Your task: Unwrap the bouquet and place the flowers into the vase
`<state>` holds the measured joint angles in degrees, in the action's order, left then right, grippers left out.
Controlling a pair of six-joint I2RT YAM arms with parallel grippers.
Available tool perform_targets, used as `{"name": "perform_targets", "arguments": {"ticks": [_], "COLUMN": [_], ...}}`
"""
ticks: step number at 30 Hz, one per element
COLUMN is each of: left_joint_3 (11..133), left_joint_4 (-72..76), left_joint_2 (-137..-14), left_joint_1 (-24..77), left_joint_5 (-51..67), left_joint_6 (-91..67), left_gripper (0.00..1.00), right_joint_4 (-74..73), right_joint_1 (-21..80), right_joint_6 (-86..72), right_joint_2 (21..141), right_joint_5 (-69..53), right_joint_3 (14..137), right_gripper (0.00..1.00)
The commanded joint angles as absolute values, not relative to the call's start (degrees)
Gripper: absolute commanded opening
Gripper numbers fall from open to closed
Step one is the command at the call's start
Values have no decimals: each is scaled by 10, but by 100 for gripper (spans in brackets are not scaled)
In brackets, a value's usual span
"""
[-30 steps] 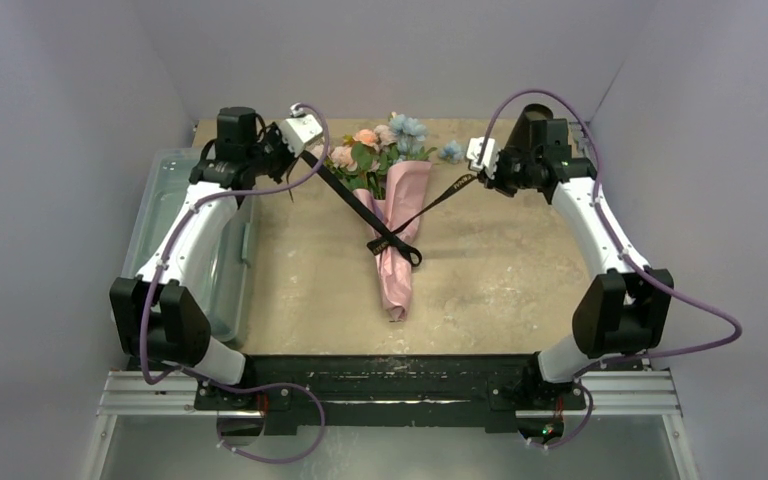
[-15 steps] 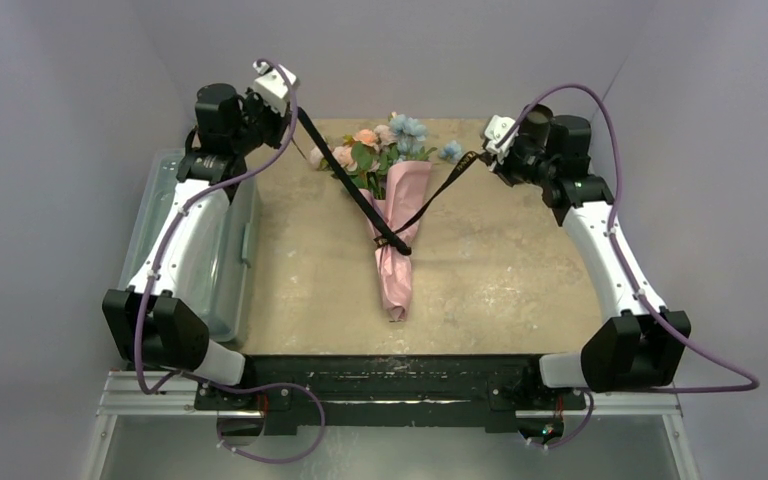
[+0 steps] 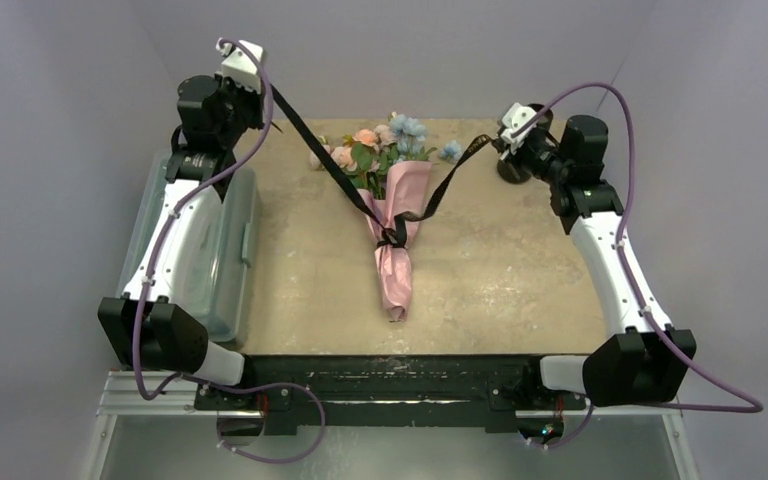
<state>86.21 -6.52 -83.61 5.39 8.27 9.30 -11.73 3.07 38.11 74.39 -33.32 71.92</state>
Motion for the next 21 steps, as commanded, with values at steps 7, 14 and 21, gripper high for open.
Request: {"name": "perform_targets", "arguments": {"ticks": [7,14,21], "left_joint_3": [918,928,922], "left_joint_4": [-25,-36,-98], "left_joint_2": [-816,-813,-808], "left_joint_1": [32,29,29], "left_joint_5": [-13,-61,-5], "left_joint_6": [57,90,137], "left_gripper": [0,0,0], "right_joint_4": [-53,-67,-182], "right_joint_1": [8,2,-25], "right_joint_6": [318,329,377], "right_joint_2": [719,708,681], "right_joint_5": [-297,-262,-267], "right_joint_3": [742,741,718], "right_gripper": [0,0,0]}}
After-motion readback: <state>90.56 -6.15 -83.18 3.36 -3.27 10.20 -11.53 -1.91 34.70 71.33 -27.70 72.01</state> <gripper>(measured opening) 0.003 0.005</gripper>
